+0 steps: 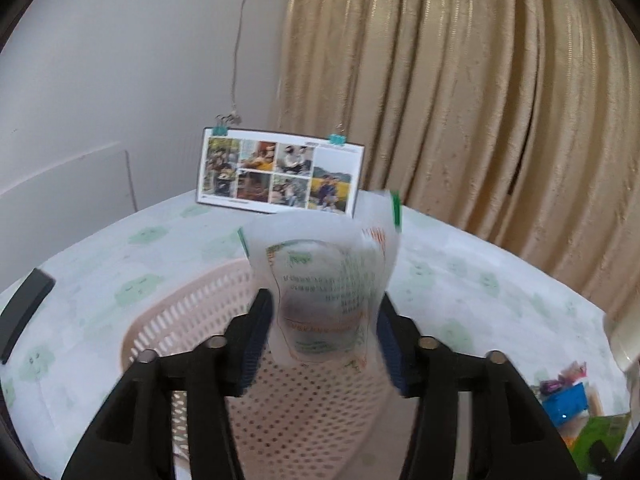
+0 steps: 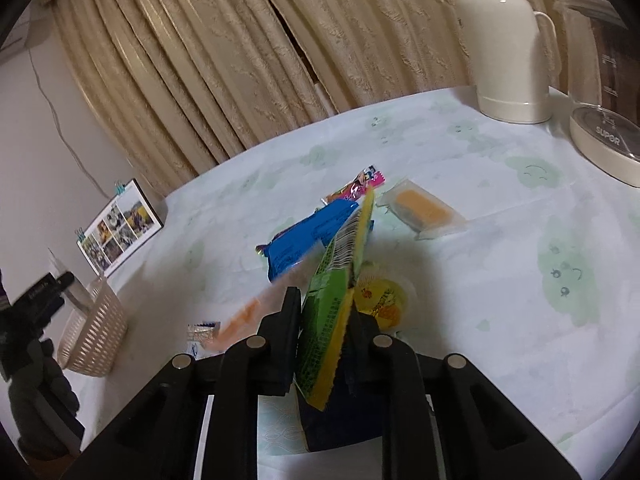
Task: Organize snacks
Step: 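Carry the white bag into the wicker basket and open the left gripper, then carry the green-and-yellow bag into the wicker basket and open the right gripper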
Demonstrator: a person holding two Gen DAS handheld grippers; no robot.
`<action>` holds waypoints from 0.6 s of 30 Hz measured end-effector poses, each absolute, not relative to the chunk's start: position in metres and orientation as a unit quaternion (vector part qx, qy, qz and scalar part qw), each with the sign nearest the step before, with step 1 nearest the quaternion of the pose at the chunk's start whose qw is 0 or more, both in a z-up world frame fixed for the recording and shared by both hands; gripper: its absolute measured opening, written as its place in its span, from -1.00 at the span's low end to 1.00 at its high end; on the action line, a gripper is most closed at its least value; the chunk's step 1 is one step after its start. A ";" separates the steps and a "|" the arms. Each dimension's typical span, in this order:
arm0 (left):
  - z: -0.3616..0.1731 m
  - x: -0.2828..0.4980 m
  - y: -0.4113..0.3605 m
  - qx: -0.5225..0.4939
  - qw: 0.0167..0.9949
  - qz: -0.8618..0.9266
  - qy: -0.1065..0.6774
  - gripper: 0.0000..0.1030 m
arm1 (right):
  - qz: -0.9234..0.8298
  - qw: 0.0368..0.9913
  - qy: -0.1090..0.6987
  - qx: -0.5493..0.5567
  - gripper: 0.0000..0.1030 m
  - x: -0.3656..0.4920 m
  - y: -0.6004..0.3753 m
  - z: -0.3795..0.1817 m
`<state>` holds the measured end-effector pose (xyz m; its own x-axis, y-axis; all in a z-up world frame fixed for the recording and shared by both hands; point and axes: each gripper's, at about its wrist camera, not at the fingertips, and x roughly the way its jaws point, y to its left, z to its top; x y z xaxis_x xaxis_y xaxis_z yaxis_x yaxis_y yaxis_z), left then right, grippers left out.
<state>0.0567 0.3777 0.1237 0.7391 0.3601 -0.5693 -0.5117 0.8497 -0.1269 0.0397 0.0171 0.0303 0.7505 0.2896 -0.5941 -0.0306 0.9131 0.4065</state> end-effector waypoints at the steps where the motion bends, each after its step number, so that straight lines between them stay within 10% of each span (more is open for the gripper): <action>1: 0.123 0.056 0.379 -0.141 0.921 0.240 0.272 0.40 | 0.088 0.916 0.341 0.190 -0.67 0.039 0.017 0.031; 18: 0.145 0.033 0.363 -0.133 0.942 0.235 0.201 0.57 | 0.127 0.910 0.320 0.230 -0.75 0.032 0.010 0.041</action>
<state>0.0329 0.3628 0.1447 0.8083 0.3899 -0.4413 -0.4968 0.8538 -0.1557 0.0319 0.0099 0.0408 0.7628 0.3783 -0.5245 -0.0840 0.8622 0.4996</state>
